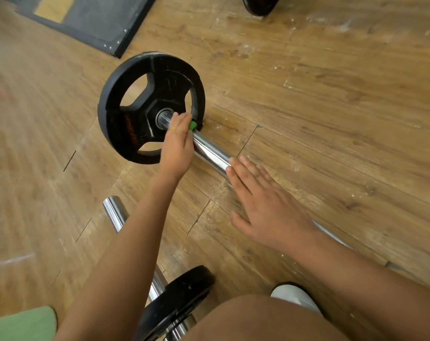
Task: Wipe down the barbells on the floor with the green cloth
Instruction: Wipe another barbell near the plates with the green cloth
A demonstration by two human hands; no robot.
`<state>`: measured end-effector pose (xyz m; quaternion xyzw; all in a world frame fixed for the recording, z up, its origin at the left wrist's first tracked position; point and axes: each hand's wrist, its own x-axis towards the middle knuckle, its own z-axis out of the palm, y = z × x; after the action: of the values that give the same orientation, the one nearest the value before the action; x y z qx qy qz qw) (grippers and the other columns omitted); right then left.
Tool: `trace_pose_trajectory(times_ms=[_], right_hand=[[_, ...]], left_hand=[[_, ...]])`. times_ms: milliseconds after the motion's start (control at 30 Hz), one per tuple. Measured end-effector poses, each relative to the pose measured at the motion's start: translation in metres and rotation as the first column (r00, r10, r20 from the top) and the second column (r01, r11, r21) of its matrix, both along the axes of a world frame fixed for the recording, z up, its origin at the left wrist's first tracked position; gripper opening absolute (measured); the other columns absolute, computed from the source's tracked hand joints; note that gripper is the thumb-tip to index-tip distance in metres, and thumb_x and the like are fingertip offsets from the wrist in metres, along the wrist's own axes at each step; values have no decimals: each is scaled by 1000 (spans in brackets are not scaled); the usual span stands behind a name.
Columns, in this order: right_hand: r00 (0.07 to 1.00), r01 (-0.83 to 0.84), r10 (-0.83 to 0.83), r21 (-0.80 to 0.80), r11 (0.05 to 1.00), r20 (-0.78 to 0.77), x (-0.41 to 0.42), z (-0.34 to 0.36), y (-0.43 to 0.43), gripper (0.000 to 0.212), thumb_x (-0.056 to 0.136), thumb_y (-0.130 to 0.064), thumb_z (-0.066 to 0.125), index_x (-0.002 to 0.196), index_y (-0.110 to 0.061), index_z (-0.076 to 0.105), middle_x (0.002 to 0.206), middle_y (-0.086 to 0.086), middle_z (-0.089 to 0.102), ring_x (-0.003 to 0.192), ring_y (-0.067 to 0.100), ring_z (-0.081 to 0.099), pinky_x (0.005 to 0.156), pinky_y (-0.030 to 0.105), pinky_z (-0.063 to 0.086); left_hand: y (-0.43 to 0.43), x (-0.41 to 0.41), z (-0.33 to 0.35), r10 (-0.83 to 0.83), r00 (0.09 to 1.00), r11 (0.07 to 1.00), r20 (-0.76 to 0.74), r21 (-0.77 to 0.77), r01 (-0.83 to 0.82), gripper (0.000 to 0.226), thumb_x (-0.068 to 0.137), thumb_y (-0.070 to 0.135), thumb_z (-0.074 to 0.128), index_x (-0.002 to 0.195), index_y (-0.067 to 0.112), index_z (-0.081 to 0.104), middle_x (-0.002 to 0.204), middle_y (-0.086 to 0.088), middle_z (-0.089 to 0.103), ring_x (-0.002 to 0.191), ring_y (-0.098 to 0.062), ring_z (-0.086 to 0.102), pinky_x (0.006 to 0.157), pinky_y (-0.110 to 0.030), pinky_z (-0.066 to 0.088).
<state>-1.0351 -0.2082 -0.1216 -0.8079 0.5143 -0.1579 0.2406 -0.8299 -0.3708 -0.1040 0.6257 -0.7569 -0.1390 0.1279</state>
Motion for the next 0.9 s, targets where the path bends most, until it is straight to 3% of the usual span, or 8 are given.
trace_pose_trajectory(times_ms=[67,133,233,333,500,633,833,900], right_hand=[[1000,3,-3,1,1000,5,-1,1,-2,79,99,-50,21,158,-10,-13,166,6,-21,150,17,-26,126,38,-5],[1000,5,-5,5,1000,7,-2,1,-2,79,99,-50,22,158,-10,-14,165,6,-22,150,17,-26,126,38,-5],[1000,7,-7,14,1000,20,-6,0,-2,79,99,-50,23,157,-11,-15,165,4,-24,149,16,-28,125,37,-6],[999,4,-6,27,1000,50,-9,-2,-3,79,99,-50,24,158,-13,-16,165,2,-25,148,13,-30,123,35,-10],[988,-69,51,124,990,144,-19,1,-12,80,101,-49,31,156,-20,-20,162,-7,-31,143,4,-37,120,30,-17],[990,-120,114,72,990,76,-35,4,-23,80,102,-49,31,157,-20,-20,162,-4,-31,145,7,-35,114,30,-28],[1000,-28,27,44,999,16,-66,13,-55,72,105,-43,29,159,-17,-11,165,3,-23,150,15,-26,122,38,-17],[1000,-9,10,60,998,-22,-71,21,-63,71,105,-38,28,159,-15,-11,165,5,-22,151,17,-24,122,39,-17]], left_hand=[[-21,-1,4,92,995,995,27,27,-92,44,107,13,37,151,11,43,158,-4,39,154,-22,20,126,-42,19],[-25,-7,6,60,995,997,80,34,-63,43,106,11,38,149,9,47,155,-5,44,151,-23,26,123,-47,26],[-9,-9,4,-94,992,996,88,22,92,42,105,9,41,147,8,50,152,-6,48,150,-22,29,125,-39,21],[-2,-8,5,-124,990,992,72,24,122,43,106,10,41,149,9,47,153,-5,45,151,-19,24,124,-30,16],[-6,-18,13,-108,984,992,141,73,99,43,107,8,40,150,7,44,155,-8,43,153,-23,22,126,-35,17],[-8,-21,17,-130,967,991,218,70,117,46,106,6,42,151,8,42,157,-10,40,154,-24,20,124,-40,22],[-4,-24,13,-202,878,974,433,-2,226,70,91,-17,50,155,6,33,160,-12,35,155,-28,14,119,-36,17],[0,-27,21,-212,859,968,465,-20,250,73,88,-20,49,155,5,33,159,-14,35,154,-30,15,119,-41,18]])
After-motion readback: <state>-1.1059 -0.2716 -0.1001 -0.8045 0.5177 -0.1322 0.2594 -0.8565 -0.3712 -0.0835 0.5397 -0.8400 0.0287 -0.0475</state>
